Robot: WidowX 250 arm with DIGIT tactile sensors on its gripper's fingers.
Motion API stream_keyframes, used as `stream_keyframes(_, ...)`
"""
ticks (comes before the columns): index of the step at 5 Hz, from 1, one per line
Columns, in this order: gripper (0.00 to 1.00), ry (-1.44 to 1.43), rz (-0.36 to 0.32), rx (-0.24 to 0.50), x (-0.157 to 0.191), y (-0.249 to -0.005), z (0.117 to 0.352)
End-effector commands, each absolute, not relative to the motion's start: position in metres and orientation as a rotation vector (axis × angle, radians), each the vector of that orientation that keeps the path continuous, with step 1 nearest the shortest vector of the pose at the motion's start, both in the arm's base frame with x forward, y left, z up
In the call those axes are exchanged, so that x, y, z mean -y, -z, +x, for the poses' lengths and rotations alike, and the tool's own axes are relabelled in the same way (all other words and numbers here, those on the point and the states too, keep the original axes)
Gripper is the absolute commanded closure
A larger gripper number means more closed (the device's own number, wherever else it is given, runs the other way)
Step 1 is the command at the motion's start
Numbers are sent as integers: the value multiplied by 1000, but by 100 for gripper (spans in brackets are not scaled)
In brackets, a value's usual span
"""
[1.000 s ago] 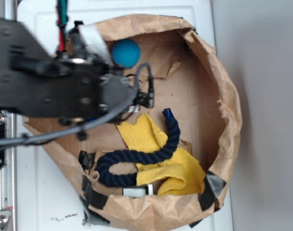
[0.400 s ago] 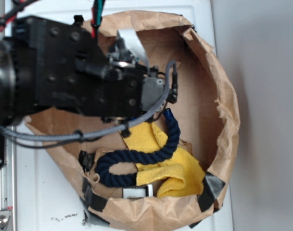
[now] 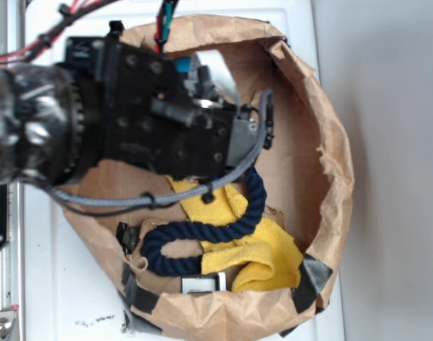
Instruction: Grab the blue ball.
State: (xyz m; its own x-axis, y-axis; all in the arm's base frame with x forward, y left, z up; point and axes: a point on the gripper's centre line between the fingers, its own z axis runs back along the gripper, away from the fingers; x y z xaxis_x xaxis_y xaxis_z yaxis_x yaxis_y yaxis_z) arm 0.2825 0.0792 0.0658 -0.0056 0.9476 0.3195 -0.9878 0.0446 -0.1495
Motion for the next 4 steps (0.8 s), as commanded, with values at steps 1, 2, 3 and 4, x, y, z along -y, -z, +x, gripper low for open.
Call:
stream_keyframes(1,0,-1557,160,467,-105,-75,278)
stream_keyframes(2,0,-1576,232,467,-120,-65,274)
stream_keyframes(3,0,-1558,210,423,-116,-74,258)
stream_keyframes(4,0,-1553,203,429,-117,-81,249)
